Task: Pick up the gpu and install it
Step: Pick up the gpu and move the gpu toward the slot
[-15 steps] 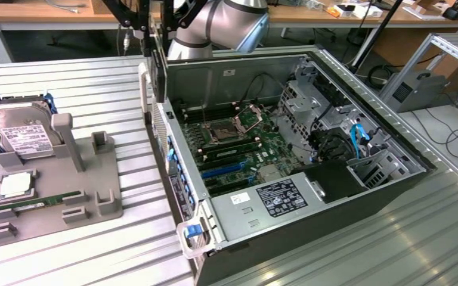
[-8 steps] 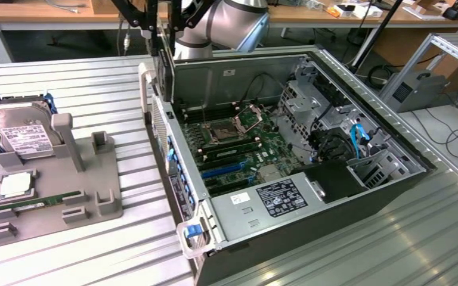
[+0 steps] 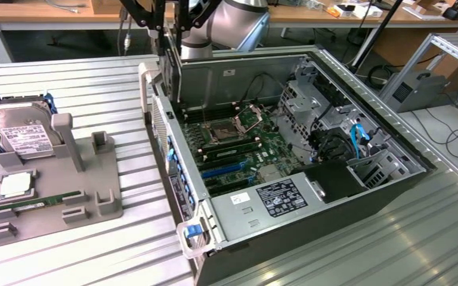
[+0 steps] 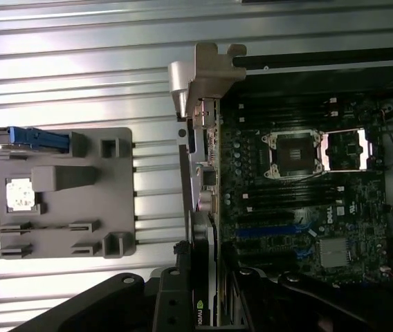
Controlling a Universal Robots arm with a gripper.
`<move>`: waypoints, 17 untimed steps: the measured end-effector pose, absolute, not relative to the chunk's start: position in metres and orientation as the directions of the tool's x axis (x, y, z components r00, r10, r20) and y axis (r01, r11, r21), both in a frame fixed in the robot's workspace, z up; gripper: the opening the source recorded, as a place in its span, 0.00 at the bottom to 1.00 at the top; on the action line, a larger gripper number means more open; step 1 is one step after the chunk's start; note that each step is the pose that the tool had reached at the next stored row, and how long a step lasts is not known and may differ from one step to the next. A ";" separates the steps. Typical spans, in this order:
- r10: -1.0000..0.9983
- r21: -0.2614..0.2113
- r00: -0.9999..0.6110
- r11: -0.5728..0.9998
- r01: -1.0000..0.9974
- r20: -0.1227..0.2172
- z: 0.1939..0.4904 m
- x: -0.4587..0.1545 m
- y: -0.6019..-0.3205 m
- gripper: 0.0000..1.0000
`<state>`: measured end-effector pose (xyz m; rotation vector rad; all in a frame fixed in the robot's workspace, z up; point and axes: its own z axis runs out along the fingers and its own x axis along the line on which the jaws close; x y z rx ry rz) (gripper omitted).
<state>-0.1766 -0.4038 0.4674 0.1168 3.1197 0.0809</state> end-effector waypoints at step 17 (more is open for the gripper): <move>0.075 0.052 -0.997 0.996 0.074 -0.016 0.467 -0.154 -0.404 0.27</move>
